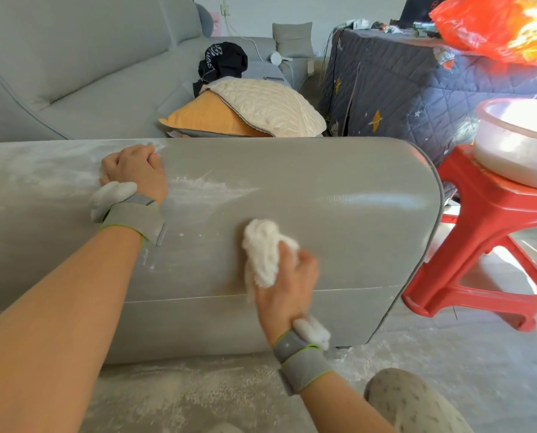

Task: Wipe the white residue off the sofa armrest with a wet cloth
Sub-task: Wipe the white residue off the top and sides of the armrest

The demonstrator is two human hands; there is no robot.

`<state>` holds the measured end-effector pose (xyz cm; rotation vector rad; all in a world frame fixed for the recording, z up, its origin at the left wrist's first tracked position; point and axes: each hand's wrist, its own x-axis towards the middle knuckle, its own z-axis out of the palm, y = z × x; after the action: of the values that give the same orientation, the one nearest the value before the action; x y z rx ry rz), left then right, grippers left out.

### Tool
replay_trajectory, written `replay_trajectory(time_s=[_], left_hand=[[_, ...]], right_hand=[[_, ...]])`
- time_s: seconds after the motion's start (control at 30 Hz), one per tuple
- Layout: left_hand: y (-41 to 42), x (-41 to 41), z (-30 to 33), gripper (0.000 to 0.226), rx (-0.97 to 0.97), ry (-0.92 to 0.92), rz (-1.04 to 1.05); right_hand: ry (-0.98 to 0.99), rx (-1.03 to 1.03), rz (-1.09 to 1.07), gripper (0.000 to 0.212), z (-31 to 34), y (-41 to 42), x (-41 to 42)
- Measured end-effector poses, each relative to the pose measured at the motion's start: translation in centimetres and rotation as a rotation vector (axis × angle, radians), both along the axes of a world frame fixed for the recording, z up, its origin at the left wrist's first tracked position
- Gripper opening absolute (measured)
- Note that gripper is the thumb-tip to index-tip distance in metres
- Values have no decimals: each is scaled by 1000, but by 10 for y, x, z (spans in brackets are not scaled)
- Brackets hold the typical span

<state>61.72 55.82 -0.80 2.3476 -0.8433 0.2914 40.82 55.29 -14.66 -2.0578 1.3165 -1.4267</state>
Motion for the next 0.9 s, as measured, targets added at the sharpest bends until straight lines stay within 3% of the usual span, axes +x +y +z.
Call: replay_trajectory(time_s=[0.07,0.17,0.4,0.53,0.6,0.67,0.77,0.9], left_hand=[[0,1,0,37,7,-9,-5],[1,1,-1,37,3,-14,-3],[0,4,1,36,31,-2,1],[-2,11,9,40,46,66,-73],[3,12,15,42,20,111,-114],[15,12,19,47,-69,158,-166],[41,19,10,49,-186,89,-215],[62,44,-15,59,149,-6,-99]], right_hand=[[87,28,119,45,-10,17,6],[52,71,258,45,-9,16,-14],[-150,-90,83,49,72,-25,-45],[-99,-288,79,50,113,-61,-33],[-24,-290,93,46,112,-78,-20],[51,-320,87,41,105,-87,-7],[-9,-376,166,40,100,-77,15],[23,-468,432,24,89,-43,54]])
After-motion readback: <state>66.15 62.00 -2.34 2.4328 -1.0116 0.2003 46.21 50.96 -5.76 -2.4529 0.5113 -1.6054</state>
